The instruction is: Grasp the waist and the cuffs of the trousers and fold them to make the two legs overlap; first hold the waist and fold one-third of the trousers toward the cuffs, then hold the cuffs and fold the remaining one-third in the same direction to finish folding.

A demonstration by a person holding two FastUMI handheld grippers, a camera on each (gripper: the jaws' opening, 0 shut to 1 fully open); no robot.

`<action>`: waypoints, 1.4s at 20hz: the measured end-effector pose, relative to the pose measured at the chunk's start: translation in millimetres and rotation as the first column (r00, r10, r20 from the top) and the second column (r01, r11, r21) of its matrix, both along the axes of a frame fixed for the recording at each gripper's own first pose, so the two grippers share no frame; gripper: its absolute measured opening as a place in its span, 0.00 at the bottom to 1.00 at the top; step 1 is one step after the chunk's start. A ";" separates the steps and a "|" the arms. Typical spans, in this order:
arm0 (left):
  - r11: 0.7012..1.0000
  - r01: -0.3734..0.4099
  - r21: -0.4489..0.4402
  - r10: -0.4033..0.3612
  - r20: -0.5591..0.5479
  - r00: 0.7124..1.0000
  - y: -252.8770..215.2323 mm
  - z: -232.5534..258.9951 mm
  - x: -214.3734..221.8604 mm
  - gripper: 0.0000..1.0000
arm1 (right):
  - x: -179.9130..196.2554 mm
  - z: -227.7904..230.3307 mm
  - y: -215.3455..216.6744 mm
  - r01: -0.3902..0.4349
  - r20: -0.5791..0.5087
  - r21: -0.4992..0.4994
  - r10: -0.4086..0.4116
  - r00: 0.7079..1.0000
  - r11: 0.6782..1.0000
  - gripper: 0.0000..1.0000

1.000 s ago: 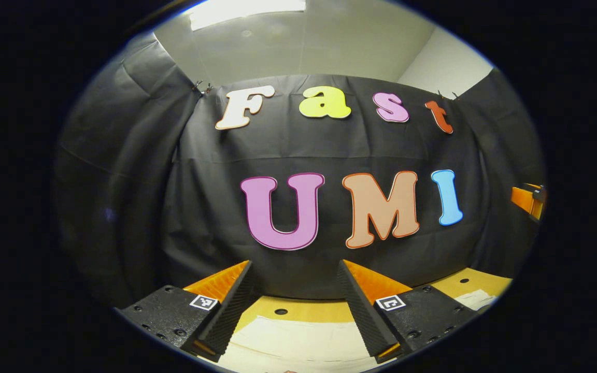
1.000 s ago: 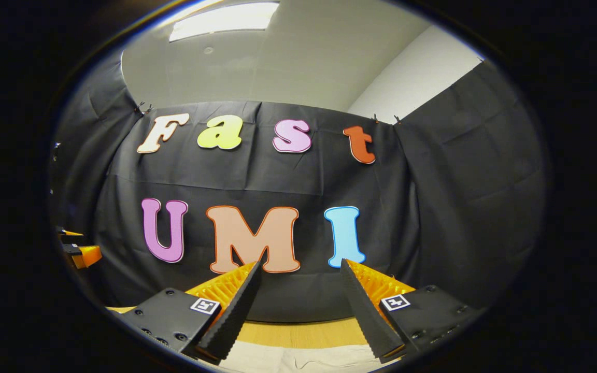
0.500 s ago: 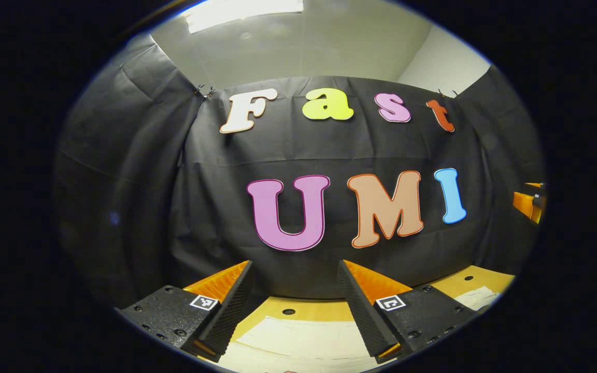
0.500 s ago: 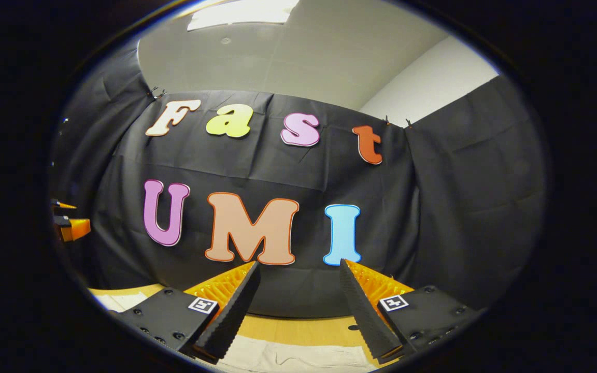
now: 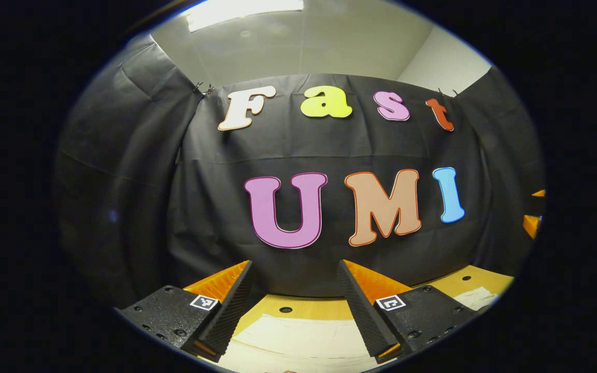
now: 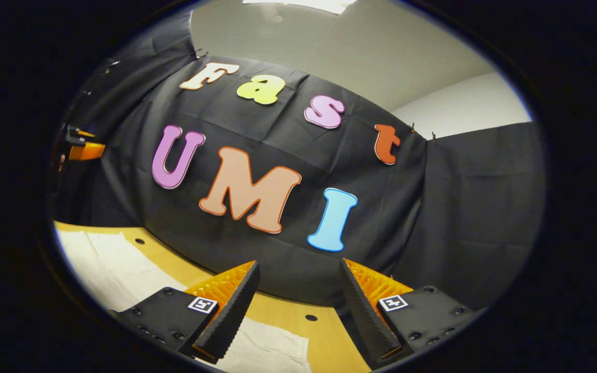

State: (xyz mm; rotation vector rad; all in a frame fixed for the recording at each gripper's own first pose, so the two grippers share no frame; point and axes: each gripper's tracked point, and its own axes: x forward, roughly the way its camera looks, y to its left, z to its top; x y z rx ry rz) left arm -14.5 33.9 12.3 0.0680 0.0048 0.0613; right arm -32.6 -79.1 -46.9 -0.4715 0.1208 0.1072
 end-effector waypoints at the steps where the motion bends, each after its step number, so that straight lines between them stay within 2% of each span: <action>1: 1.000 0.001 -0.001 -0.001 -0.004 1.000 -1.1 -0.9 -0.2 0.94 | -5.1 -5.9 -6.2 -0.008 -0.011 -0.045 0.008 1.000 0.999 0.98; 3: 1.000 0.001 0.005 -0.001 -0.009 1.000 -3.2 -3.8 0.0 0.92 | -12.9 -19.3 -15.9 -0.034 -0.037 -0.127 0.029 0.999 0.991 0.98; 6: 1.000 0.001 0.016 -0.001 -0.014 1.000 -9.0 -7.8 -0.4 0.96 | -31.1 -52.6 -31.1 -0.073 -0.105 -0.221 0.050 0.993 0.973 0.97; 12: 0.998 -0.030 0.055 0.029 0.022 0.999 -10.4 -7.3 -4.6 0.93 | -70.6 -121.0 -57.8 -0.151 -0.234 -0.354 0.069 0.970 0.923 0.97; 17: 0.997 -0.051 0.052 0.050 0.015 0.999 -7.6 -15.6 -12.0 0.93 | -103.9 -177.5 -66.7 -0.271 -0.377 -0.412 0.108 0.920 0.870 0.97; 19: 0.996 -0.068 0.052 0.068 -0.001 0.998 -3.3 -22.4 -15.4 0.93 | -115.9 -201.3 -69.9 -0.308 -0.430 -0.415 0.114 0.896 0.856 1.00; 20: 0.996 -0.076 0.055 0.076 -0.005 0.997 -0.5 -23.8 -16.9 0.93 | -120.2 -213.0 -72.2 -0.327 -0.453 -0.419 0.117 0.884 0.847 1.00; 21: 0.995 -0.082 0.060 0.082 -0.010 0.997 1.6 -26.1 -18.9 0.93 | -125.6 -223.1 -73.9 -0.346 -0.476 -0.426 0.118 0.872 0.836 0.95; 22: 0.994 -0.089 0.067 0.090 -0.013 0.996 4.1 -27.1 -19.9 0.93 | -130.2 -233.2 -76.9 -0.367 -0.498 -0.433 0.120 0.859 0.823 0.98; 28: 0.989 -0.118 0.086 0.121 -0.039 0.992 14.9 -35.8 -25.2 0.92 | -156.4 -283.2 -87.8 -0.504 -0.606 -0.484 0.141 0.783 0.716 0.98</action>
